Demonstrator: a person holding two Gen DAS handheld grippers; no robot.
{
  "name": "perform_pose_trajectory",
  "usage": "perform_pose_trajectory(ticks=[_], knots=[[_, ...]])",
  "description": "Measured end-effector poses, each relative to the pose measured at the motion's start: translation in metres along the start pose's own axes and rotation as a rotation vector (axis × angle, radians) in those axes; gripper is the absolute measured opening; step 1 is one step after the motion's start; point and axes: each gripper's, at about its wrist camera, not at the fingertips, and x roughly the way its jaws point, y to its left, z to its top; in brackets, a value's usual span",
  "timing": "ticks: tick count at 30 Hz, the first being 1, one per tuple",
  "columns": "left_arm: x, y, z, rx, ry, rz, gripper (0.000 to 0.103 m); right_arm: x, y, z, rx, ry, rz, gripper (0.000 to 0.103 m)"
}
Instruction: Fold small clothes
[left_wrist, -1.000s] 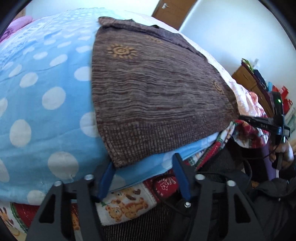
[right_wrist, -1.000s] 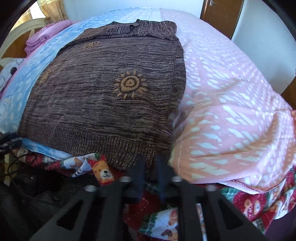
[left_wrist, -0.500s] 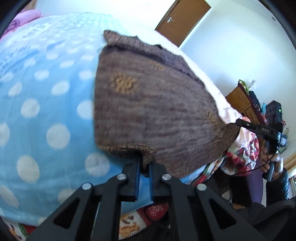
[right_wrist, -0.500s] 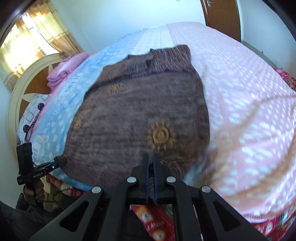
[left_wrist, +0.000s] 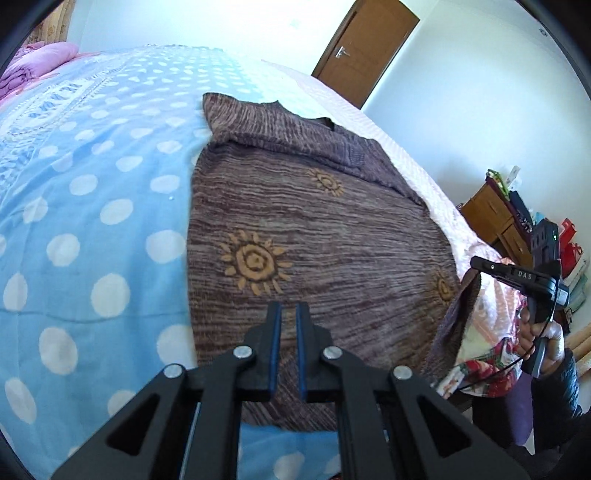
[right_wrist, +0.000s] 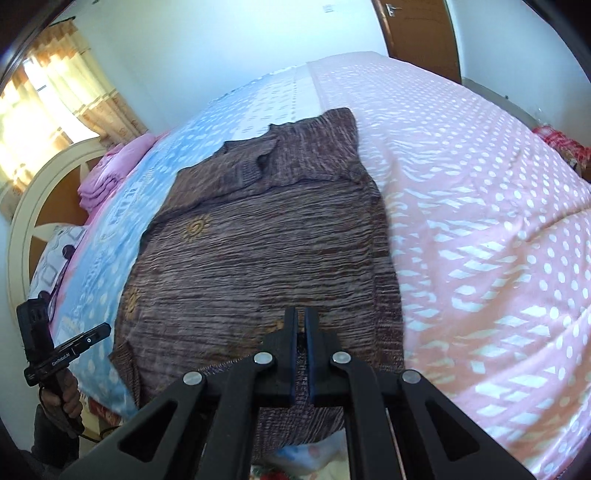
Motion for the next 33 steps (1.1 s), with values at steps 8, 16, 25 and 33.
perform_pose_trajectory(ticks=[8, 16, 25, 33], knots=[[-0.006, 0.003, -0.008, 0.112, 0.104, -0.052, 0.020, 0.015, -0.027, 0.009, 0.073, -0.035, -0.087, 0.000], [0.001, -0.017, -0.024, 0.337, 0.177, -0.053, 0.067, 0.007, -0.022, -0.006, 0.087, -0.040, -0.002, 0.000], [0.016, -0.028, -0.036, 0.463, 0.179, -0.010, 0.034, -0.007, -0.019, -0.013, 0.071, -0.067, -0.021, 0.000], [0.012, -0.022, -0.041, 0.350, 0.137, -0.030, 0.013, -0.003, -0.017, -0.019, 0.056, -0.036, -0.011, 0.000]])
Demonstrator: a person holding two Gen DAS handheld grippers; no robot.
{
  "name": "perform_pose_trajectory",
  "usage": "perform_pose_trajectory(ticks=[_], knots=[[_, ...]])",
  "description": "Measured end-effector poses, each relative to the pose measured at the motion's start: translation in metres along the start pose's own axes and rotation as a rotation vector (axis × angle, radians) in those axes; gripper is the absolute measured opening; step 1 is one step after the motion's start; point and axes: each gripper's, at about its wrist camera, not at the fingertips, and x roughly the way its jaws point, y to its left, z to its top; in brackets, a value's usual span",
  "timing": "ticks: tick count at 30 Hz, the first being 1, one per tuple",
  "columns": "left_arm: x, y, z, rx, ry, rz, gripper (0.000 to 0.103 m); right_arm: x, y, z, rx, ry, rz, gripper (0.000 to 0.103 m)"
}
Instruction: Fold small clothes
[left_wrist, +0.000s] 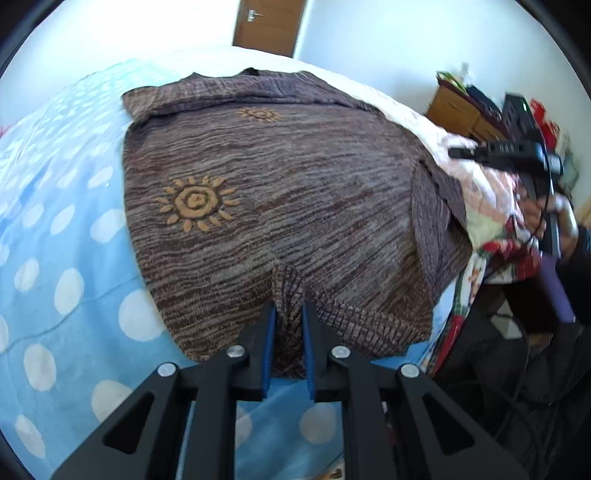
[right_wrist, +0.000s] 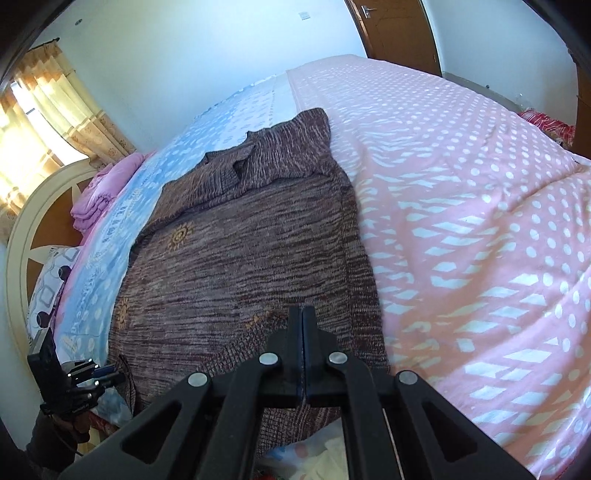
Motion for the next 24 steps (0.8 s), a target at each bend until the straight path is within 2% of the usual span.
perform_pose_trajectory(ticks=[4, 5, 7, 8, 9, 12, 15, 17, 19, 20, 21, 23, 24], knots=[[-0.012, 0.015, 0.012, -0.126, -0.069, -0.058, 0.012, -0.003, 0.006, -0.001, -0.057, 0.025, -0.002, 0.001], [-0.017, 0.019, 0.017, -0.156, -0.097, -0.064, 0.012, -0.004, 0.009, -0.001, -0.084, 0.026, -0.010, 0.005], [-0.020, 0.025, 0.024, -0.184, -0.127, -0.047, 0.012, -0.003, 0.015, 0.000, -0.151, 0.031, -0.034, 0.031], [-0.021, 0.029, 0.029, -0.196, -0.140, -0.025, 0.012, -0.002, 0.020, 0.001, -0.195, 0.027, -0.048, 0.056], [-0.020, 0.031, 0.032, -0.204, -0.145, -0.016, 0.012, -0.001, 0.024, 0.001, -0.233, 0.023, -0.048, 0.065], [-0.017, 0.038, 0.039, -0.242, -0.154, -0.004, 0.012, 0.009, 0.038, -0.001, -0.353, 0.076, -0.024, 0.065], [-0.013, 0.043, 0.042, -0.268, -0.167, -0.011, 0.012, 0.027, 0.054, -0.010, -0.503, 0.117, -0.079, 0.065], [-0.011, 0.041, 0.041, -0.263, -0.164, -0.007, 0.012, 0.037, 0.059, -0.016, -0.555, 0.154, -0.093, 0.065], [-0.009, 0.040, 0.038, -0.253, -0.152, -0.012, 0.012, 0.048, 0.060, -0.023, -0.598, 0.200, -0.112, 0.049], [-0.008, 0.040, 0.037, -0.250, -0.148, -0.014, 0.012, 0.052, 0.060, -0.027, -0.618, 0.223, -0.119, 0.022], [-0.008, 0.040, 0.036, -0.251, -0.146, -0.016, 0.012, 0.050, 0.059, -0.028, -0.628, 0.214, -0.128, 0.015], [-0.011, 0.044, 0.036, -0.267, -0.157, -0.025, 0.012, 0.042, 0.053, -0.017, -0.561, 0.210, -0.064, 0.003], [-0.013, 0.047, 0.038, -0.282, -0.165, -0.028, 0.012, 0.037, 0.050, -0.011, -0.521, 0.187, -0.041, 0.003]])
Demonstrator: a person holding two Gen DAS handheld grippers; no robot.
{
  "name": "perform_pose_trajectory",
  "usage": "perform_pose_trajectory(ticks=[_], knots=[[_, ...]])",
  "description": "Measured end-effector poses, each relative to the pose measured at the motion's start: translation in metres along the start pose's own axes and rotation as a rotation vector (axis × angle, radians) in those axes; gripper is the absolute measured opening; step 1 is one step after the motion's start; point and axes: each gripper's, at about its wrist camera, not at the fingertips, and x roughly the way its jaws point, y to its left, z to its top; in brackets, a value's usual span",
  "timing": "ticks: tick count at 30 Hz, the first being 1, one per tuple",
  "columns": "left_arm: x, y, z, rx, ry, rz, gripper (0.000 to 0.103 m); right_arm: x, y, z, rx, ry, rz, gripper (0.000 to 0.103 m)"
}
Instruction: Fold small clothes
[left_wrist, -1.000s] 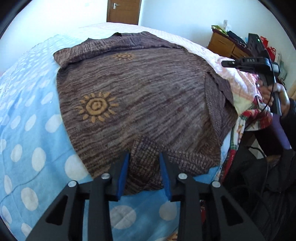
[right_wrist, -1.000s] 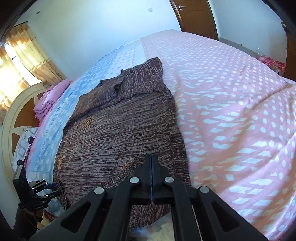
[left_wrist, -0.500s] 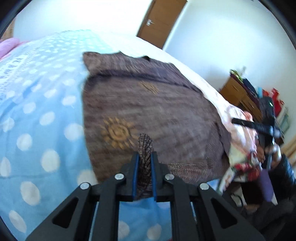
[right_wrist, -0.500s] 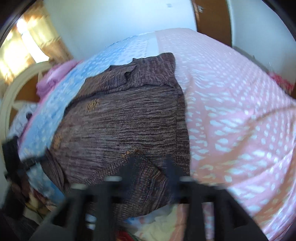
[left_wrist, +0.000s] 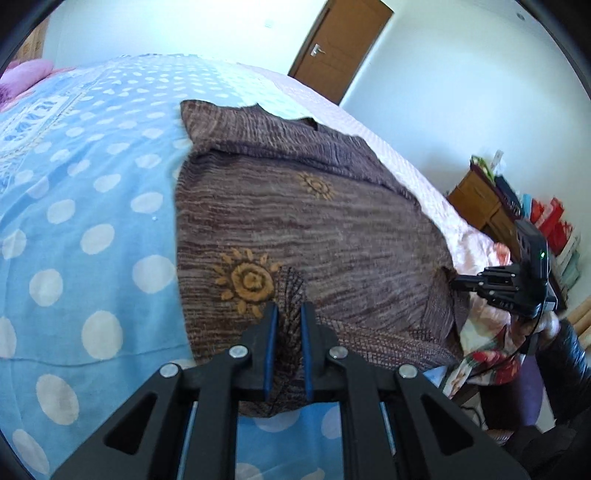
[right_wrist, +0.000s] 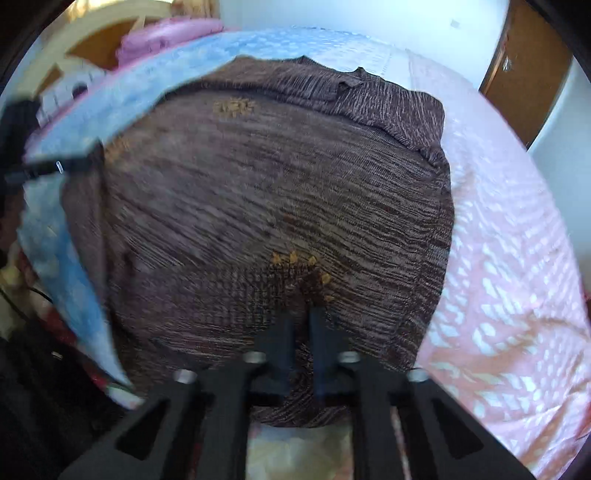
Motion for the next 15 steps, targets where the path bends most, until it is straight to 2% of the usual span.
perform_pose_trajectory(ticks=[5, 8, 12, 15], knots=[[0.000, 0.013, 0.022, -0.045, -0.046, 0.030, 0.012, -0.019, -0.061, 0.022, 0.304, -0.163, 0.025, 0.003], [0.008, 0.025, 0.035, -0.080, -0.073, 0.055, 0.012, -0.006, -0.090, 0.027, 0.456, -0.192, 0.052, 0.003], [0.024, 0.040, 0.040, -0.148, -0.070, 0.049, 0.012, 0.021, -0.097, 0.024, 0.519, -0.167, 0.072, 0.003], [0.031, 0.042, 0.036, -0.149, -0.053, 0.042, 0.013, 0.027, -0.097, 0.018, 0.542, -0.178, 0.098, 0.004]])
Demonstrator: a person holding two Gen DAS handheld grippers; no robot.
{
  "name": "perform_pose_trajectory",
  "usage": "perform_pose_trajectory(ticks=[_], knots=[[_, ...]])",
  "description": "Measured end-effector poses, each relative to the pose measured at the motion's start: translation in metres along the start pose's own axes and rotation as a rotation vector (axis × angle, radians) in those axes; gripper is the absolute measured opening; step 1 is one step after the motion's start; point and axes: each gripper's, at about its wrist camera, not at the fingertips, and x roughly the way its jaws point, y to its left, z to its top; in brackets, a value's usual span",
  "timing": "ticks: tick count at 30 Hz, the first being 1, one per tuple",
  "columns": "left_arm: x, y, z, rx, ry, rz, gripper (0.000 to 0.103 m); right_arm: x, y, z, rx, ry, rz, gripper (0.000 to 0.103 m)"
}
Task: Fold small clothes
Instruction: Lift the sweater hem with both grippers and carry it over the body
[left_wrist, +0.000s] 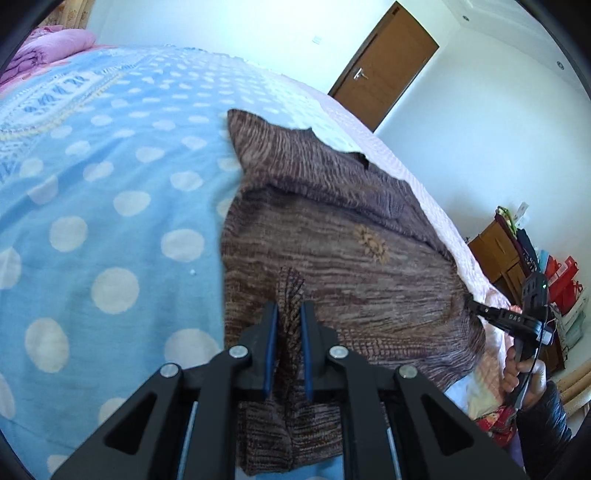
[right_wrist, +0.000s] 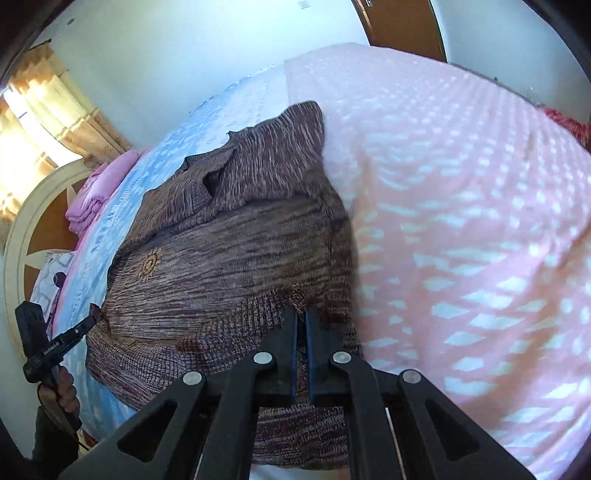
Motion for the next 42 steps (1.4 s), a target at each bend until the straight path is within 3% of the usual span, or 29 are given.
perform_pose_trajectory(ticks=[4, 5, 6, 8, 9, 13, 19, 20, 21, 22, 26, 32, 42], knots=[[0.002, 0.002, -0.004, 0.018, 0.018, -0.026, 0.018, -0.002, 0.003, -0.004, -0.003, 0.023, 0.030, 0.009], [0.002, 0.002, -0.003, 0.027, 0.024, -0.027, 0.021, -0.004, 0.004, -0.005, -0.020, 0.027, 0.032, 0.020], [0.002, 0.002, -0.003, 0.026, 0.029, -0.033, 0.025, -0.005, 0.008, -0.004, -0.044, 0.029, 0.021, 0.040], [0.002, 0.002, -0.001, 0.018, 0.038, -0.064, 0.033, -0.006, 0.015, -0.005, -0.085, 0.026, -0.002, 0.065], [0.003, 0.001, -0.001, 0.023, 0.039, -0.068, 0.039, -0.006, 0.020, -0.005, -0.109, 0.027, -0.002, 0.065], [0.007, -0.007, -0.002, 0.074, 0.038, -0.052, 0.040, -0.001, 0.032, -0.007, -0.218, 0.052, -0.025, 0.065], [0.011, -0.006, -0.004, 0.084, 0.038, -0.061, 0.039, 0.015, 0.049, -0.013, -0.369, 0.083, -0.162, 0.063], [0.011, -0.007, -0.004, 0.091, 0.036, -0.049, 0.037, 0.016, 0.051, -0.014, -0.391, 0.083, -0.193, 0.044], [0.011, -0.008, -0.005, 0.100, 0.033, -0.032, 0.022, 0.015, 0.052, -0.013, -0.400, 0.084, -0.206, 0.018], [0.010, -0.010, -0.005, 0.109, 0.037, -0.017, 0.013, 0.013, 0.053, -0.012, -0.397, 0.087, -0.198, 0.011], [-0.001, -0.011, 0.002, 0.085, 0.000, -0.033, 0.012, -0.006, 0.062, -0.005, -0.418, 0.040, -0.188, 0.009], [-0.017, -0.012, 0.042, 0.042, -0.089, -0.040, 0.012, -0.048, 0.070, 0.038, -0.346, -0.122, -0.139, 0.008], [0.004, -0.013, 0.124, 0.000, -0.195, 0.018, 0.012, -0.026, 0.081, 0.111, -0.349, -0.211, -0.219, 0.008]])
